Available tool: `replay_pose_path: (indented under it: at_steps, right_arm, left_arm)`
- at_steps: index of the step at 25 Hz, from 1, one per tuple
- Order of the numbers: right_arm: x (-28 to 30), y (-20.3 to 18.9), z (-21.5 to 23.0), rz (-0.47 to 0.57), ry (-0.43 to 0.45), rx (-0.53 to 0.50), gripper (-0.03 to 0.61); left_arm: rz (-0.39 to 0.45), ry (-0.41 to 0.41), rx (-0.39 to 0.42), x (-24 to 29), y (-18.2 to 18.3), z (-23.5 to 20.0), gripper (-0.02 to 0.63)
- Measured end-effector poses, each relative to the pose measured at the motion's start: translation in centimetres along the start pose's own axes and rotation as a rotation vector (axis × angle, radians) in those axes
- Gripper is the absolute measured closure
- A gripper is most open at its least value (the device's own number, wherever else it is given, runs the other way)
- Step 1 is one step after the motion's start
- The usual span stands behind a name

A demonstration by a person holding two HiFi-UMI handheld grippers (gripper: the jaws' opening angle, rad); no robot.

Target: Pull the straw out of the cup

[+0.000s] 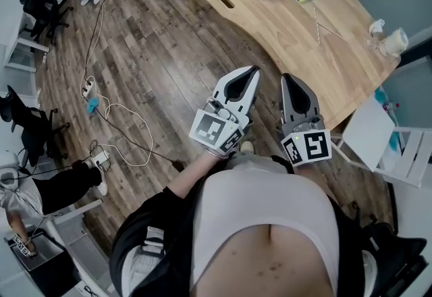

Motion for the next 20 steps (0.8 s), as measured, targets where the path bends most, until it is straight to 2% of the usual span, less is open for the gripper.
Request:
replay_pose_path:
  at_steps: [12, 20]
  right_arm:
    - [1.2, -0.5, 0.6, -0.001, 0.028, 0.015, 0.548]
    - [5.3, -0.7, 3.2, 0.007, 0.008, -0.004, 0.548]
  left_arm:
    - [-0.007, 0.026, -0.005, 0.5, -0.8, -0.9, 0.601]
    - [0.015, 0.011, -0.003, 4.1, -0.8, -4.7, 0.601]
Point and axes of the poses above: the fingertips, and each gripper's own axes: x forward along the fingers, z to its right, y out of its top, the point moved 1 cm from there along -x, backward along the fingers, and after that the axes turned 1 degree about x, right-handed, at the moved point
